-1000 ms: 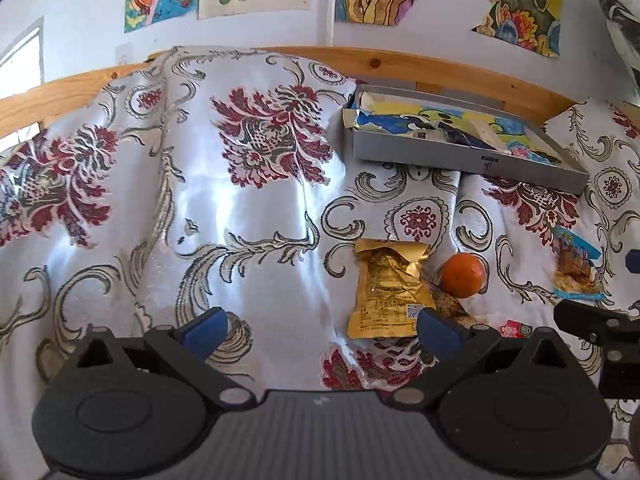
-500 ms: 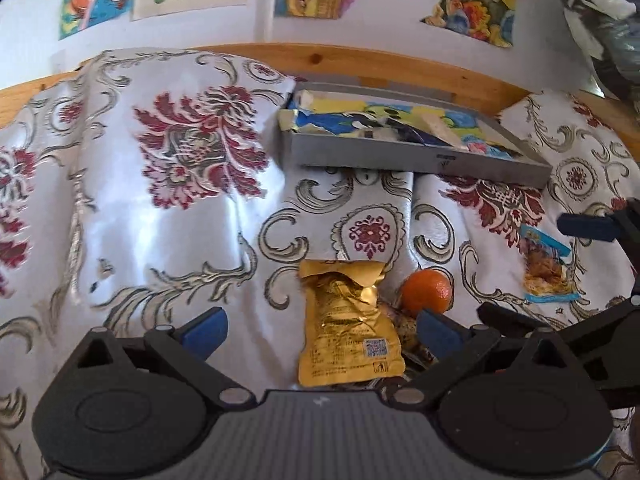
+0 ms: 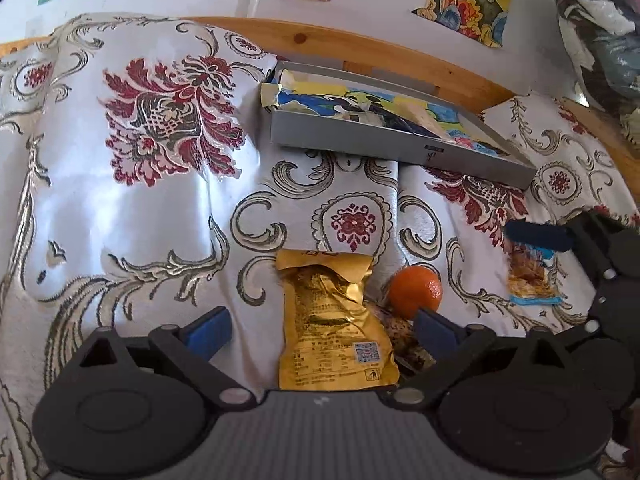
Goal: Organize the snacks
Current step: 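Grasp the gold foil packet with the left gripper while the right approaches the orange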
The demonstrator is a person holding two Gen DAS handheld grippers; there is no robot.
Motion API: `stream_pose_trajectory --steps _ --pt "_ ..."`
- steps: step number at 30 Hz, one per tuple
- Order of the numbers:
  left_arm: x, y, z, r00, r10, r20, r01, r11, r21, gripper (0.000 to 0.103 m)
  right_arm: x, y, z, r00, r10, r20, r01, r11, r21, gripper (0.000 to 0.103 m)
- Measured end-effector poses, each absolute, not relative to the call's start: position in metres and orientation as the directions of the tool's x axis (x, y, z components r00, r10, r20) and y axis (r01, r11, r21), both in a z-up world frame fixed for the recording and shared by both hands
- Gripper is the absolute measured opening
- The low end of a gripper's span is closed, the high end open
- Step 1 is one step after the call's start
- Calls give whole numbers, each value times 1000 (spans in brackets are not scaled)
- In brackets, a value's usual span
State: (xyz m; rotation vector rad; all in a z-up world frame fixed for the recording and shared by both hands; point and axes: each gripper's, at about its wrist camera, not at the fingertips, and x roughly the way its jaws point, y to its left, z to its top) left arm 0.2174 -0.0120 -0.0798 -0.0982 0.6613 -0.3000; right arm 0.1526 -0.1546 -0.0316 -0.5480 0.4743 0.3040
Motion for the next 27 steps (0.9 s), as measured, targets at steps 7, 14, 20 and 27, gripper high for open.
stream_pose_trajectory --steps 7,14,20,27 --pt "219 -12 -78 734 -357 -577 275 934 -228 83 152 -148 -35 844 174 -508 -423 797 -431 88" --pt "230 -4 -89 705 -345 -620 209 936 -283 69 155 -146 -36 839 182 -512 -429 802 -417 81" --pt "232 -4 -92 699 -340 -629 204 938 -280 69 158 -144 -38 839 186 -511 -428 806 -409 73" --pt "235 -3 -95 695 -340 -633 196 938 -287 69 160 -140 -40 832 201 -517 -441 806 -395 59"
